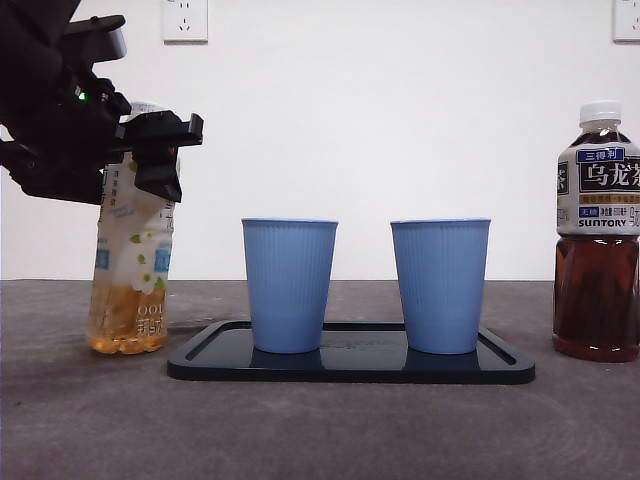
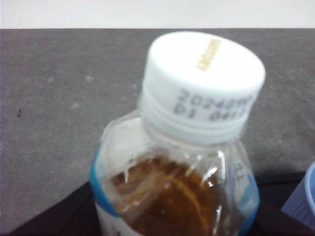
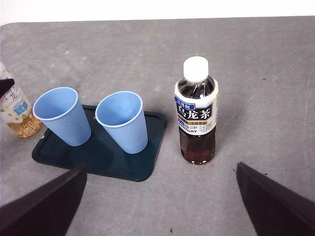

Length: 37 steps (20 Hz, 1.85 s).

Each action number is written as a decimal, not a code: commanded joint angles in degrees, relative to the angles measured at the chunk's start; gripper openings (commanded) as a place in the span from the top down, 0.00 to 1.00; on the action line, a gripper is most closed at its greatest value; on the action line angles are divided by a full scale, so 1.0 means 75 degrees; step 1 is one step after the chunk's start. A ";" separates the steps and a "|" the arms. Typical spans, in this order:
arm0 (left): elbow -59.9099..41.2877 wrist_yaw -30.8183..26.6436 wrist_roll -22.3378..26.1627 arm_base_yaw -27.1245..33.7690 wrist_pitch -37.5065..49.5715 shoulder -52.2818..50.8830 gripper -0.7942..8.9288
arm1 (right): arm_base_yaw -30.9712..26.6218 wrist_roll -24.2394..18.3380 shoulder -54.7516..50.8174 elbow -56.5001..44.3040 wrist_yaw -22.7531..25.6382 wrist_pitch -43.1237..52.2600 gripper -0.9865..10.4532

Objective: Pour the drink into the cup

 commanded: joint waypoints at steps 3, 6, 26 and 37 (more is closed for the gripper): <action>0.0102 -0.0012 -0.0047 -0.0044 0.0294 0.0082 0.69 | 0.0047 0.0131 0.0026 0.0125 0.0029 0.0050 0.49; 0.0105 -0.0012 -0.0181 -0.0044 0.0268 0.0082 0.68 | 0.0047 0.0131 0.0026 0.0125 0.0026 0.0050 0.49; 0.0289 0.0015 -0.0472 -0.0210 -0.2675 -0.1967 0.30 | 0.0047 0.0125 0.0026 0.0125 -0.0023 0.0082 0.49; 0.1507 0.1241 -0.0493 -0.0705 -0.6714 -0.4272 0.31 | 0.0047 -0.0411 0.0026 0.0125 -0.1046 0.0087 0.49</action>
